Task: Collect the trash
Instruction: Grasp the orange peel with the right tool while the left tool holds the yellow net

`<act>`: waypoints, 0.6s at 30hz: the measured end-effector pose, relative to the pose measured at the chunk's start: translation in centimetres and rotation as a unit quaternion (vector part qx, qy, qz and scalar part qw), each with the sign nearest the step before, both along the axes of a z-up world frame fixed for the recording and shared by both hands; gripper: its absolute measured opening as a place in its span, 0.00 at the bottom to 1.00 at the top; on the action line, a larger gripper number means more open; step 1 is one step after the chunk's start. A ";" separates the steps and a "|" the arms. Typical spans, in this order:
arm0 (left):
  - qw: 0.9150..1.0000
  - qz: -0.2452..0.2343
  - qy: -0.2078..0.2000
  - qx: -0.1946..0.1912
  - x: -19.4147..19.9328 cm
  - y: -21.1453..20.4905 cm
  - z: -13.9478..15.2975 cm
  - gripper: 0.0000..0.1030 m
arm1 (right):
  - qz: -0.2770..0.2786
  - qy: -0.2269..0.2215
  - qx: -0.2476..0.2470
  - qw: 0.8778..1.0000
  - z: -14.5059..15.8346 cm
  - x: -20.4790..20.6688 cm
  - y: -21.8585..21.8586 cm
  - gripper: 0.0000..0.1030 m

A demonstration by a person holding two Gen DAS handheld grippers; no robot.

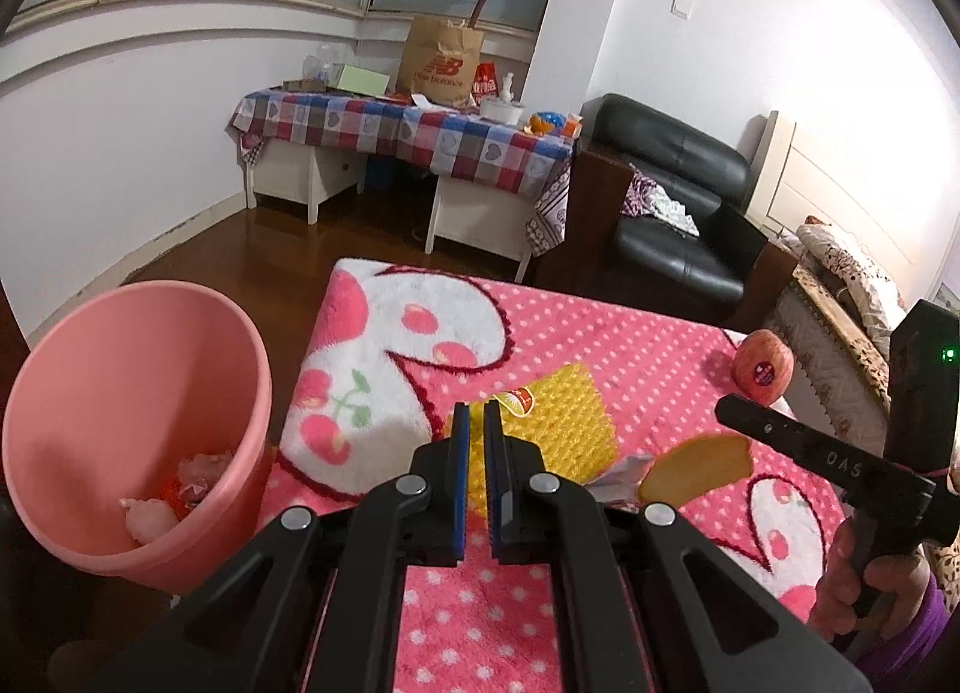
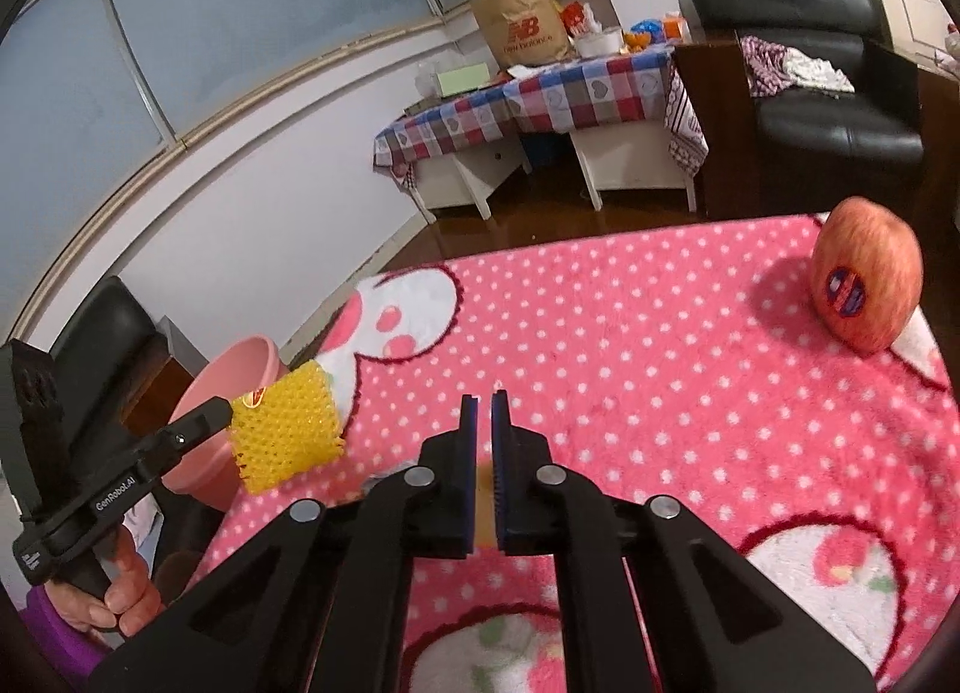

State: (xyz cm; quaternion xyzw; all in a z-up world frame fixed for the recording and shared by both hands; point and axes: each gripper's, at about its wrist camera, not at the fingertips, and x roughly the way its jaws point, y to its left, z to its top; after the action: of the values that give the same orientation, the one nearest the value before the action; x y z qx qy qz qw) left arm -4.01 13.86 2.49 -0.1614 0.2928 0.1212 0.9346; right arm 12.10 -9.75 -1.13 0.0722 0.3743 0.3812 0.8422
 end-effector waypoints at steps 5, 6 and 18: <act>1.000 0.001 -0.009 -0.001 -1.1 -0.1 0.6 0.04 | -0.009 -0.016 0.003 1.000 1.2 -0.5 -1.3 0.05; 1.000 0.001 -0.010 -0.001 -1.4 -0.1 0.6 0.04 | -0.011 -0.019 -0.001 1.000 1.3 -0.7 -1.7 0.05; 1.000 0.005 -0.004 -0.017 -2.6 0.2 -0.3 0.04 | -0.022 0.044 -0.052 0.997 -2.5 -0.2 -2.8 0.34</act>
State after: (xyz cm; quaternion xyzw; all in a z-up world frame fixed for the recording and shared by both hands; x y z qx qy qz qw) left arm -6.63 14.04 2.18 -0.1790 0.2905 0.1200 0.9323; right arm 11.86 -12.51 -3.67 0.0530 0.4288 0.3393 0.8356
